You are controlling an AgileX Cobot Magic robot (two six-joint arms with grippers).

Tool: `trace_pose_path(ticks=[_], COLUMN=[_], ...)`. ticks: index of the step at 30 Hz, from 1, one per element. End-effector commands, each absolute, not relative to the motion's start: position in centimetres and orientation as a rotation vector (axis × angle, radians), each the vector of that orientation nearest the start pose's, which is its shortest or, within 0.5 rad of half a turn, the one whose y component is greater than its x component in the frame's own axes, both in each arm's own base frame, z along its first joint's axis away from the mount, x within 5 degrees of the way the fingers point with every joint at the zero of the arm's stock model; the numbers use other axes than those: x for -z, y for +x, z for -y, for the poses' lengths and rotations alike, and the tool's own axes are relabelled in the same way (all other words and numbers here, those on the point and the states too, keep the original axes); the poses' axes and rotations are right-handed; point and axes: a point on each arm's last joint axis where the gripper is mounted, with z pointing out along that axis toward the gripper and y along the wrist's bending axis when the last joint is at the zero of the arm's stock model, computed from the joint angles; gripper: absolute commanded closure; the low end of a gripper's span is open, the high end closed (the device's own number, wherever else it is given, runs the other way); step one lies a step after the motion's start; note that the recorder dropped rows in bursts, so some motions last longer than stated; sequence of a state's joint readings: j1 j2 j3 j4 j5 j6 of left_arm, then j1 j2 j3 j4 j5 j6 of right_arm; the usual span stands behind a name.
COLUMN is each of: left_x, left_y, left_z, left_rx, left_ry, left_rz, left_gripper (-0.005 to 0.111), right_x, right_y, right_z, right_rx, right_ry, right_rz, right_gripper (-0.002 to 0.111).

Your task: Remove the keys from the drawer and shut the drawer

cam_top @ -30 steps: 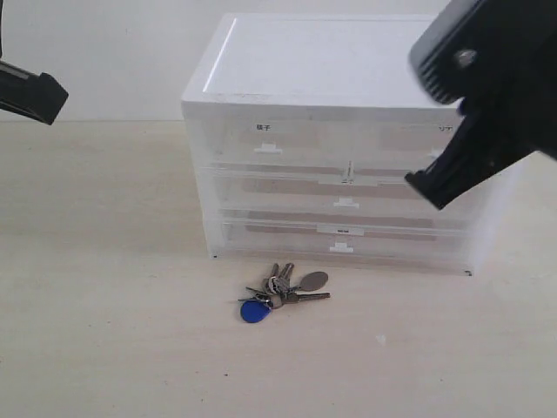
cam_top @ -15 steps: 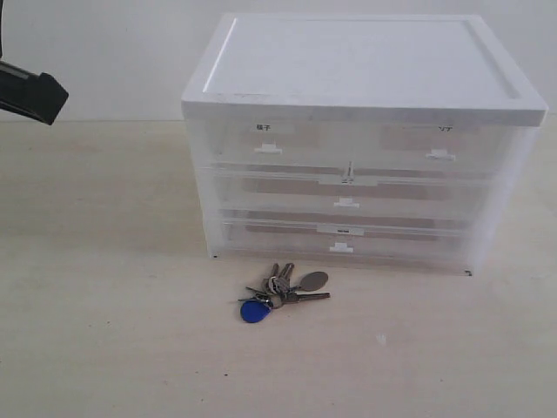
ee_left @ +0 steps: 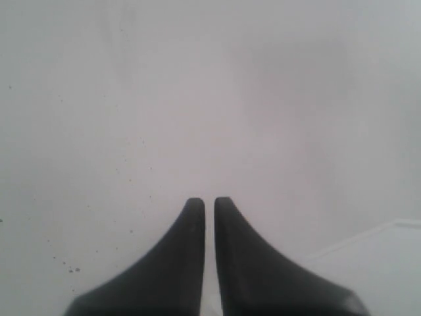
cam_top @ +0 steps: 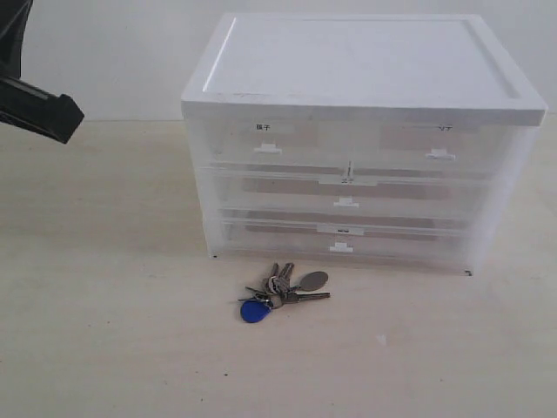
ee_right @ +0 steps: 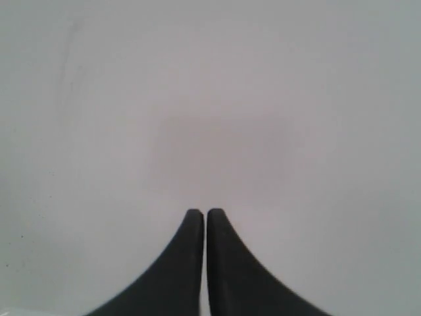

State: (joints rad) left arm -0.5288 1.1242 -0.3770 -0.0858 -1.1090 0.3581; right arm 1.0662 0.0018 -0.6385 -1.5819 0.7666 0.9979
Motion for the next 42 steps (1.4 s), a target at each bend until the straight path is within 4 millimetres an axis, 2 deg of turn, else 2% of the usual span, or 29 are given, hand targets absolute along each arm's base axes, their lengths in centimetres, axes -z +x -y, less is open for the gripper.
trace_pose_path(ticks=[1,6,10,20,28,30,33,38,40,42], left_x=[-29.0,-28.8,-29.5,-32.0,-32.7,-32.8,-32.8,-32.6,-32.3,-32.0], left_y=[18.3,17.7,16.5,11.4,8.3,8.0,7.9,8.1,8.3,8.6], left_z=[10.1,10.2,9.7,6.7,4.9,4.7,4.7,4.8,4.9,5.1], left_rx=[0.177,0.240,0.245,0.258,0.267,0.267,0.267,0.277,0.275,0.273], left_ry=[0.418,0.430,0.443,0.358,0.307,0.306,0.306,0.311,0.331,0.347], left_rz=[-1.117,-1.113,-1.061,-0.860,-0.742,-0.740,-0.740,-0.767,-0.814,-0.854], left_gripper=[0.102,0.102,0.102,0.102,0.102,0.102,0.102,0.102,0.102,0.102], right_x=[-38.7,-38.9,-39.4,-40.0,-40.9,-41.2,-41.3,-40.7,-39.9,-38.3], right_y=[2.6,2.2,1.3,-1.3,-4.0,-4.8,-5.7,-5.2,-4.3,-2.8], right_z=[8.2,6.9,6.6,4.7,4.2,3.6,1.6,0.2,0.1,0.0], right_rx=[-0.129,-0.221,-0.282,-0.373,-0.215,-0.138,-0.042,0.005,-0.032,-0.071], right_ry=[-0.108,-0.235,-0.243,-0.254,-0.077,-0.042,0.061,0.112,0.128,0.139], right_rz=[-1.078,-1.032,-1.014,-0.954,-1.003,-1.021,-1.026,-1.046,-1.081,-1.147], right_gripper=[0.108,0.108,0.108,0.108,0.108,0.108,0.108,0.108,0.108,0.108])
